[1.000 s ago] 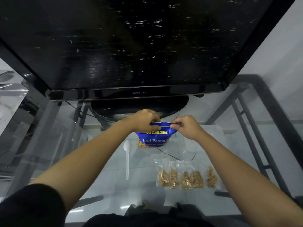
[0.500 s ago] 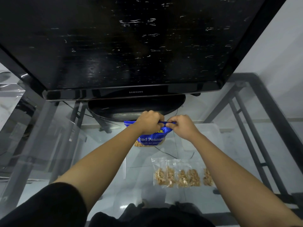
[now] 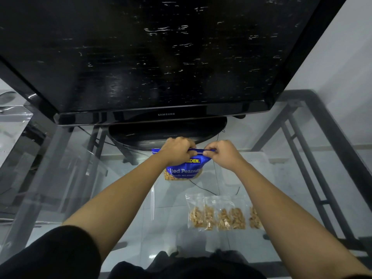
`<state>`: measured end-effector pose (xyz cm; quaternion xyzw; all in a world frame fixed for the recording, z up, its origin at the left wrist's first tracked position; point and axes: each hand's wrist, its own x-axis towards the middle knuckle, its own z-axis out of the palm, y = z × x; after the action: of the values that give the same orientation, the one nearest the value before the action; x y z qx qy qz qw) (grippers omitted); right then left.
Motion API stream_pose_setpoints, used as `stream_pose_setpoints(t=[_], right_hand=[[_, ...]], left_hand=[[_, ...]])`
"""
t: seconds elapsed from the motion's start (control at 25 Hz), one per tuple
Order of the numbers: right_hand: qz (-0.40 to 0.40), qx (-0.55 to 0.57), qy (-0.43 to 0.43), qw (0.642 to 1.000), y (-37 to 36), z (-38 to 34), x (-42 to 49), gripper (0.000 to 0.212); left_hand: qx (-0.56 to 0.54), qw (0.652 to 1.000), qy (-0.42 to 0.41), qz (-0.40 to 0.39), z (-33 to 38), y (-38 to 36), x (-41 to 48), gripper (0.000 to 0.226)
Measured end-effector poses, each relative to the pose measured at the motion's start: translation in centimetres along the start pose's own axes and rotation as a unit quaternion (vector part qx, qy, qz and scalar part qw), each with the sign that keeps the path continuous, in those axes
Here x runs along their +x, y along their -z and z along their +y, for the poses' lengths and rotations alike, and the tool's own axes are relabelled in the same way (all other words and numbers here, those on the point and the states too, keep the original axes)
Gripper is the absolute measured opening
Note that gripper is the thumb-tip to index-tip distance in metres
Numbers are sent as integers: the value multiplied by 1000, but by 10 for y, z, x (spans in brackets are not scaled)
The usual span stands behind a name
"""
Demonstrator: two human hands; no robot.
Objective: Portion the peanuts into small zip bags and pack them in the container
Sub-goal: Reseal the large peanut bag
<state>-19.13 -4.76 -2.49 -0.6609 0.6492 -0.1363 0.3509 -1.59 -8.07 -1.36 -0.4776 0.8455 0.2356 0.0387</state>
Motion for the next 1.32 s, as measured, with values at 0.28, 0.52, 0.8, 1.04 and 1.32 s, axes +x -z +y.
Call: stream_pose_setpoints(t=[0.28,0.52,0.8,1.04,1.32], right_hand=[[-14,16,7,1000,4,2,1,25],[-18,20,3,1000,3,5,2,26],[-23,-27,14,999,1,-1,3,28],[-16,-135,105,985,-22,-42,7,39],[-18,-128,64,990,-35,-55,16,31]], left_hand=[[4,999,37,-6,-47,14,-27,19],[24,996,79,19,-80,19,-50,24],[51,996,68,32,-82,15,-51,25],[-14,1000,6,27,-73,17,-46,20],[-42,999,9,23,-63,15,-42,27]])
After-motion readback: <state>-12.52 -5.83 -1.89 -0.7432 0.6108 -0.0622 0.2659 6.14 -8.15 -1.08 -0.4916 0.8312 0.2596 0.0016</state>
